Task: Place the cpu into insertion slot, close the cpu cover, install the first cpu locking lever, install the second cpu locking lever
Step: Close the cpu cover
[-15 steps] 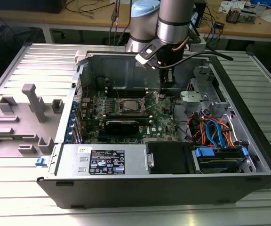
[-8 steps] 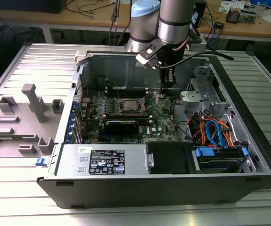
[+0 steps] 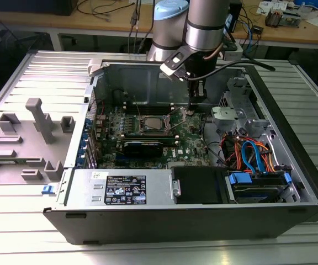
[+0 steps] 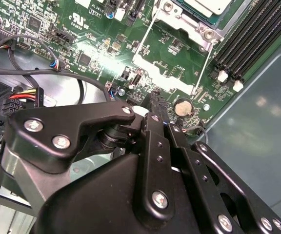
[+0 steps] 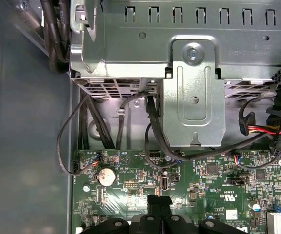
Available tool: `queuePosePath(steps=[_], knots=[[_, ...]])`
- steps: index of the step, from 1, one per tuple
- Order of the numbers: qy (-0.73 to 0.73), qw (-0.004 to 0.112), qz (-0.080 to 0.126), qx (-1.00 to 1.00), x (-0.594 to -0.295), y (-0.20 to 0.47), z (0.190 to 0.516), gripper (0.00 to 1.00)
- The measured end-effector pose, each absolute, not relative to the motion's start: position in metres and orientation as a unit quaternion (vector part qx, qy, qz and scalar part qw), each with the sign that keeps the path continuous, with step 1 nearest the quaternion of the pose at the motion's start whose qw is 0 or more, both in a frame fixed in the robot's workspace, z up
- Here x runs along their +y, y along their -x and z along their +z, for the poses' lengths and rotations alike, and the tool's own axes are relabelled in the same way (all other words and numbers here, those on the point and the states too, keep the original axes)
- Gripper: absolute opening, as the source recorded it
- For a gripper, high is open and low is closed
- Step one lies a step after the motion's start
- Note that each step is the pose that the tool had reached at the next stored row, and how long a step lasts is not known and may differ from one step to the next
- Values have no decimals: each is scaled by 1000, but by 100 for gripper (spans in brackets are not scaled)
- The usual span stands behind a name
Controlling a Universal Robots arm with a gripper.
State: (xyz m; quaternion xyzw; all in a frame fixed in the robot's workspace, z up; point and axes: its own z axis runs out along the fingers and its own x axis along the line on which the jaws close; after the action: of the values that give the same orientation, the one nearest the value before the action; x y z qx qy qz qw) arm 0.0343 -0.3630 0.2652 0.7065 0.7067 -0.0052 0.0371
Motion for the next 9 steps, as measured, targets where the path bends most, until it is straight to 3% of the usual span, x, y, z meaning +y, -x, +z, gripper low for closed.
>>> queuePosePath(steps=[9], knots=[[-707,37,-5,707,-363,-36,260,11]])
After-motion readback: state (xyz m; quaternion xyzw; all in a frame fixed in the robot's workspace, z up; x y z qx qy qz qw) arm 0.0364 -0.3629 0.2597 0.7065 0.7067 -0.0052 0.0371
